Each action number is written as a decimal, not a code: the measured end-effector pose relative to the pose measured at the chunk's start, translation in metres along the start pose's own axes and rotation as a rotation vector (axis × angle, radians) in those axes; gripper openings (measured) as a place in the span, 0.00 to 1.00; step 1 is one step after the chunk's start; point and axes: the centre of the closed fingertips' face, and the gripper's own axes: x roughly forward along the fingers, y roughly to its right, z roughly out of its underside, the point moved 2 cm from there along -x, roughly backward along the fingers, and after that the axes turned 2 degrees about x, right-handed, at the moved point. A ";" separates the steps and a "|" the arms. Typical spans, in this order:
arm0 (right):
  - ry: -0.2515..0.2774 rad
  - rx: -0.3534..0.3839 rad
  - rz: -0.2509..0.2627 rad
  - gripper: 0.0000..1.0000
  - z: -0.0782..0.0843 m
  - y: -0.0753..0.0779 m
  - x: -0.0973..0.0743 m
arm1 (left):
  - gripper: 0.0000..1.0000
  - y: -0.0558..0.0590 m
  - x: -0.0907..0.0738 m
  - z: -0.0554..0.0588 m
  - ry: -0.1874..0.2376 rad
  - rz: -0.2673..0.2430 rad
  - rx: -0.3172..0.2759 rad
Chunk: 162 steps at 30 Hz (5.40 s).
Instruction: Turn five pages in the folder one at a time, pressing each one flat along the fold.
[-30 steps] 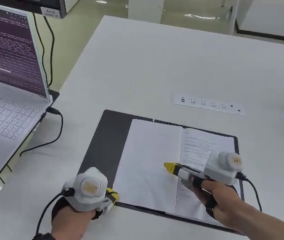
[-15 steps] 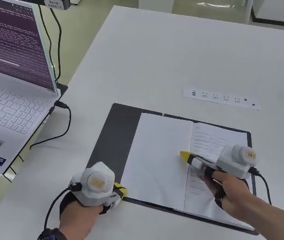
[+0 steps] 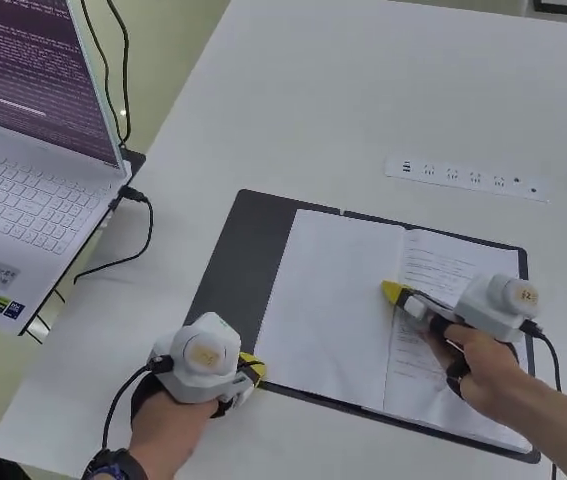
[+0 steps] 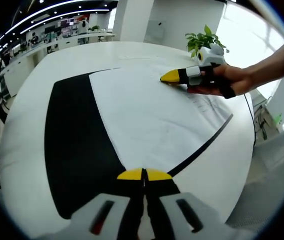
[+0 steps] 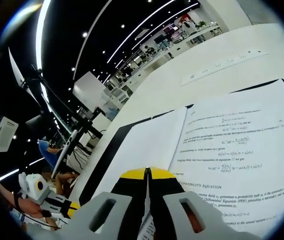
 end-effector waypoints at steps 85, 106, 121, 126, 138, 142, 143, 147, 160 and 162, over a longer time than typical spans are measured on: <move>0.039 -0.046 -0.075 0.00 0.023 -0.032 -0.023 | 0.00 -0.002 0.002 0.000 0.009 0.036 -0.047; -0.025 -0.030 -0.134 0.00 0.071 -0.032 -0.052 | 0.00 -0.001 0.002 0.000 0.008 0.041 -0.034; -0.052 0.003 -0.158 0.00 0.093 -0.044 -0.066 | 0.00 -0.001 0.000 0.000 -0.003 0.048 -0.025; -0.067 0.002 -0.164 0.00 0.098 -0.047 -0.070 | 0.00 -0.001 0.000 0.000 -0.004 0.045 -0.027; -0.083 0.012 -0.158 0.00 0.107 -0.049 -0.076 | 0.00 -0.001 0.000 0.000 -0.003 0.058 -0.019; -0.099 0.016 -0.150 0.00 0.108 -0.049 -0.076 | 0.00 -0.001 0.001 0.000 -0.008 0.064 -0.012; -0.102 0.015 -0.150 0.00 0.108 -0.049 -0.076 | 0.00 -0.001 0.001 0.000 -0.009 0.065 -0.011; -0.111 0.015 -0.141 0.00 0.109 -0.048 -0.076 | 0.00 -0.001 0.001 -0.001 -0.012 0.065 -0.005; -0.109 0.090 -0.111 0.00 0.107 -0.050 -0.077 | 0.00 0.000 0.000 0.000 -0.027 0.051 0.028; -0.108 0.097 -0.116 0.02 0.107 -0.053 -0.079 | 0.00 0.000 -0.004 -0.001 -0.025 0.051 0.030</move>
